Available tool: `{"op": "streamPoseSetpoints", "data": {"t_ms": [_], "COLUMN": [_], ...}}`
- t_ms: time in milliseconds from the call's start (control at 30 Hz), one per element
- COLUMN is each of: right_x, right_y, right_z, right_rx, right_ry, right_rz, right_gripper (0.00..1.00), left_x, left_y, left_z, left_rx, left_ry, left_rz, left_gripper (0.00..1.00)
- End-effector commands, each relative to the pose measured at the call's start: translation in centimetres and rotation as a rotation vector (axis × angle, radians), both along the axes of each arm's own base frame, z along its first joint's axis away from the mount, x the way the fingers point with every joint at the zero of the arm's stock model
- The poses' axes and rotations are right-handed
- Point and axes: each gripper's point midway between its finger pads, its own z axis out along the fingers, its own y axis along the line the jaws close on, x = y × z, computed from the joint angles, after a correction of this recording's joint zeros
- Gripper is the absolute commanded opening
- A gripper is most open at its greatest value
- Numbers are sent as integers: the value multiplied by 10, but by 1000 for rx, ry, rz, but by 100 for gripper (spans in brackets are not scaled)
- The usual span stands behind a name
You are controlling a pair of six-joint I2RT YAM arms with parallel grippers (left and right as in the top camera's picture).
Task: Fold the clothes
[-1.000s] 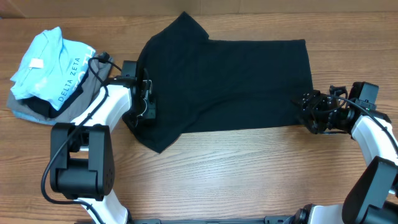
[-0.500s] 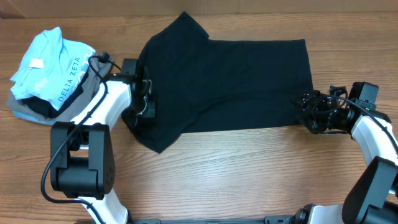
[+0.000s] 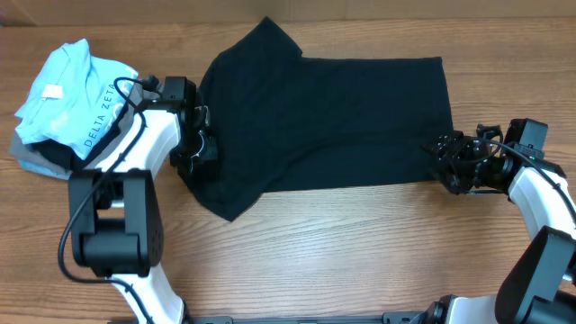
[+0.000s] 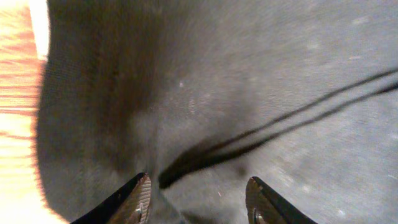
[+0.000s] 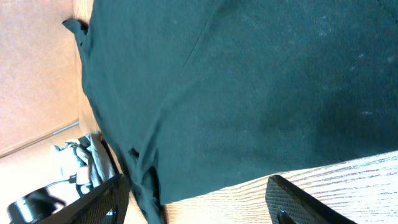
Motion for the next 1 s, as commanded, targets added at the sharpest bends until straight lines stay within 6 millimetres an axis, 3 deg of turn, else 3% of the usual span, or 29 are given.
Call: {"op": "streamPoseSetpoints", "data": {"t_ms": [0, 367, 700, 967], "right_x": [6, 6, 5, 5], "right_y": [-1, -1, -2, -4], "right_z": [13, 12, 12, 9], "right_rx": [-22, -22, -28, -43], "right_ry": [-44, -40, -37, -27], "right_rz": [12, 11, 9, 2], "right_gripper": [74, 75, 75, 75], "left_x": [-14, -25, -27, -19], "left_y": [-9, -14, 3, 11], "left_z": [-29, -30, -31, -17], "left_rx": [-90, -122, -34, -32], "left_ry": [97, 141, 150, 147], "left_rz": [18, -11, -9, 3], "left_gripper": [49, 29, 41, 34]}}
